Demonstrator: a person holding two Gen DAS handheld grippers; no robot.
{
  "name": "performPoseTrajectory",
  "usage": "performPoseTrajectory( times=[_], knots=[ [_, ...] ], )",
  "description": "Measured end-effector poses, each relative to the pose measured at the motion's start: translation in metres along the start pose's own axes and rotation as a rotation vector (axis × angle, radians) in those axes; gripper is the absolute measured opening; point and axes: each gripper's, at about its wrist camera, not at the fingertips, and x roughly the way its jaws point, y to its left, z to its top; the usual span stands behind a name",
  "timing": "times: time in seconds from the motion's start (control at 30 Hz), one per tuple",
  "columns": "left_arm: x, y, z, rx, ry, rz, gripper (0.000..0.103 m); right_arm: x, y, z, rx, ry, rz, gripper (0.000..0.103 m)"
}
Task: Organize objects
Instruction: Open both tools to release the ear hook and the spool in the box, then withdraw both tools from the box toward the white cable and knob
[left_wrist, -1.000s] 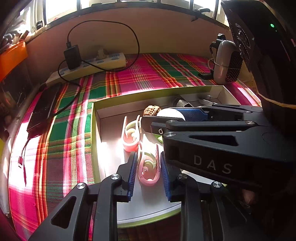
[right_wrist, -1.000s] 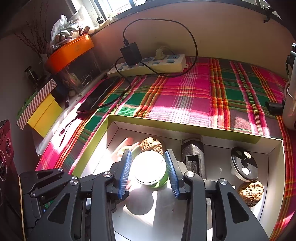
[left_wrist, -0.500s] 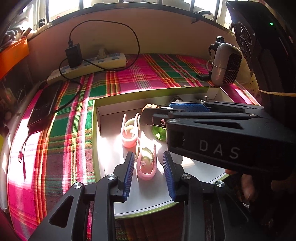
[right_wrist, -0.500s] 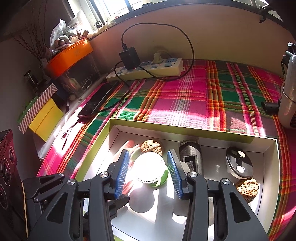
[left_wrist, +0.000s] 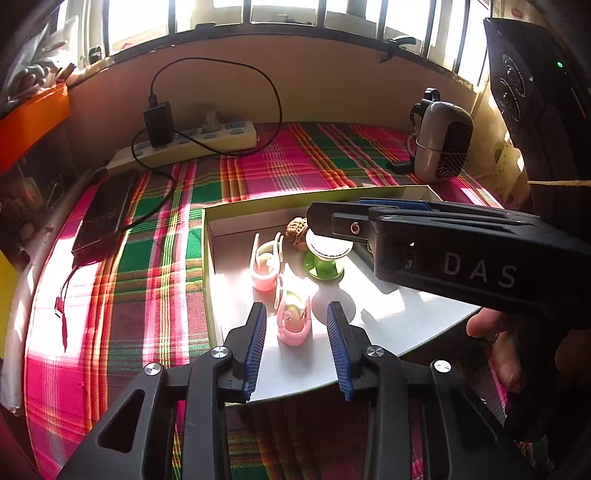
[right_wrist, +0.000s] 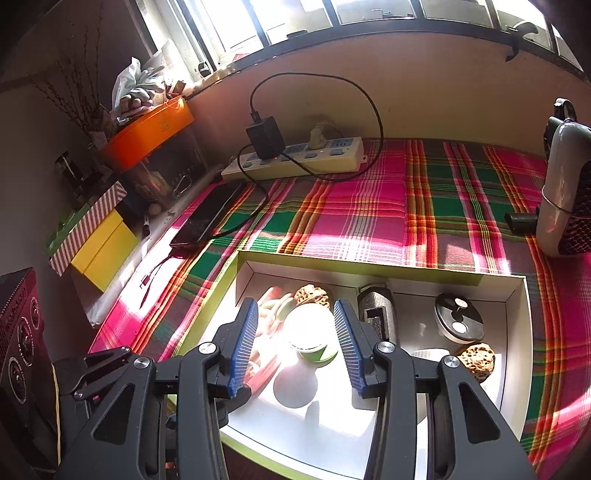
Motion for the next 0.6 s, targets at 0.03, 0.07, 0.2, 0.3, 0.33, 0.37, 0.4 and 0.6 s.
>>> performPoseTrajectory(
  times=[0.03,0.07,0.2,0.3,0.33,0.37,0.4,0.6],
  knots=[
    [-0.002,0.000,-0.001,0.002,-0.004,0.004,0.032,-0.004,0.000,-0.001,0.000,-0.007,-0.004,0.044],
    [-0.005,-0.001,-0.002,0.003,-0.008,0.007,0.032,-0.008,0.000,-0.002,0.001,-0.014,-0.005,0.044],
    [-0.017,0.001,-0.007,-0.012,-0.028,0.005,0.032,-0.024,-0.001,-0.007,0.005,-0.041,-0.019,0.044],
    [-0.029,0.001,-0.011,-0.020,-0.051,0.008,0.032,-0.039,-0.003,-0.014,0.009,-0.062,-0.036,0.044],
    [-0.032,0.001,-0.013,-0.019,-0.058,0.012,0.032,-0.045,-0.003,-0.017,0.008,-0.071,-0.042,0.044],
    [-0.036,0.000,-0.015,-0.019,-0.064,0.018,0.032,-0.052,-0.004,-0.020,0.006,-0.080,-0.049,0.044],
    [-0.040,0.000,-0.017,-0.018,-0.070,0.023,0.032,-0.057,-0.005,-0.023,0.002,-0.085,-0.058,0.044],
    [-0.053,-0.010,-0.030,-0.009,-0.077,-0.012,0.032,-0.086,-0.011,-0.043,-0.007,-0.109,-0.115,0.044]
  ],
)
